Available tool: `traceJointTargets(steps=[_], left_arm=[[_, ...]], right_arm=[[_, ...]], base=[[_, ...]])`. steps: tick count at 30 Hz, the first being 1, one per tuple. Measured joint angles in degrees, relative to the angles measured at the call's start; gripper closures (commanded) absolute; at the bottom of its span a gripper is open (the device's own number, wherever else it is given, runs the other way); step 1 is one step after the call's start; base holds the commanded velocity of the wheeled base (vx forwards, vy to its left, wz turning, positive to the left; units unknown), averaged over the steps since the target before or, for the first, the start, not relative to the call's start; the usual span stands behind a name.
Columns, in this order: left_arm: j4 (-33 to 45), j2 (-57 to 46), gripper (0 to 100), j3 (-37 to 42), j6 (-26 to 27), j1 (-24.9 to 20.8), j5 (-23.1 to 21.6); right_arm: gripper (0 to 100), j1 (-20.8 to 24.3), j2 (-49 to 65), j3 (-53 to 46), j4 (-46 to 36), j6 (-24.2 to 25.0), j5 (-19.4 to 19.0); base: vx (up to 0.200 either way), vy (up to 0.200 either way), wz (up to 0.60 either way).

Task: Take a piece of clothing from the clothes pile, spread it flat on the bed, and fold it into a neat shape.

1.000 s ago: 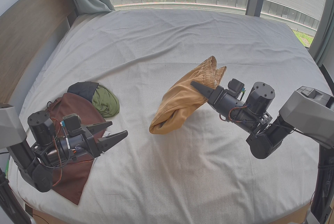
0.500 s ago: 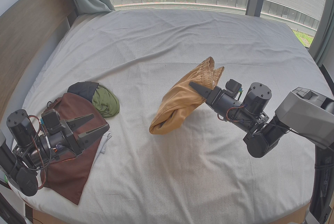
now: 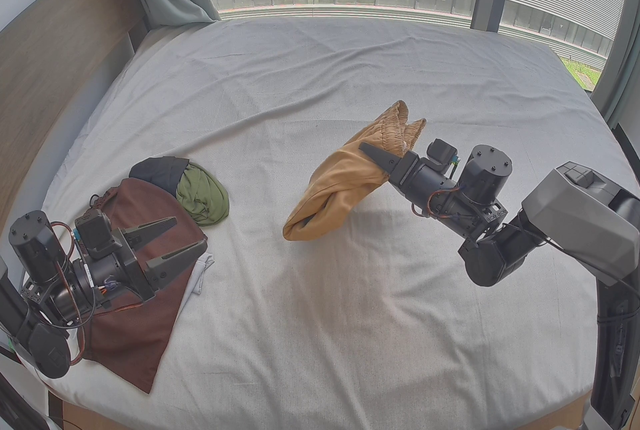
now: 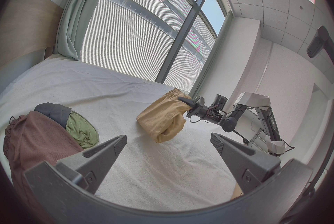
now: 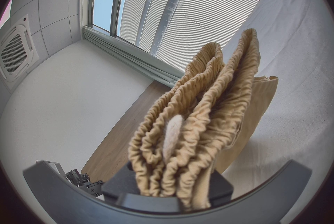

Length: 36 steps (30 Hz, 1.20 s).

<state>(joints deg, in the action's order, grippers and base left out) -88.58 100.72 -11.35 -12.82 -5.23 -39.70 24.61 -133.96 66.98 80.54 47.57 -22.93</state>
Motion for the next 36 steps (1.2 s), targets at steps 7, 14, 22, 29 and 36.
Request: traceJointTargets(steps=[7,14,22,29,36], left_arm=[[0.0,0.2,0,0.0,0.3,0.0,-0.1],[0.0,0.1,0,-0.2,0.4,0.0,-0.1],[0.0,0.1,0,-0.2,0.4,0.0,-0.1],[0.0,0.2,0,-0.1,0.4,0.0,0.0],[0.0,0.2,0,0.0,0.4,0.0,0.0]], right_arm=[[100,-0.4,-3.2,9.4,-5.3,0.1,-0.3],[100,-0.7,-8.6,15.3,-8.5,0.1,-0.4],[100,-1.7,-11.9,16.4,-8.4,0.2,-0.4],[100,-2.3,-12.1,17.9,-8.9,0.2,-0.4],[100,-2.4,-12.1,21.4,-10.4,0.2,-0.7]], base=[[0.0,0.0,0.0],[0.0,0.0,0.0],[0.0,0.0,0.0],[0.0,0.0,0.0],[0.0,0.0,0.0]])
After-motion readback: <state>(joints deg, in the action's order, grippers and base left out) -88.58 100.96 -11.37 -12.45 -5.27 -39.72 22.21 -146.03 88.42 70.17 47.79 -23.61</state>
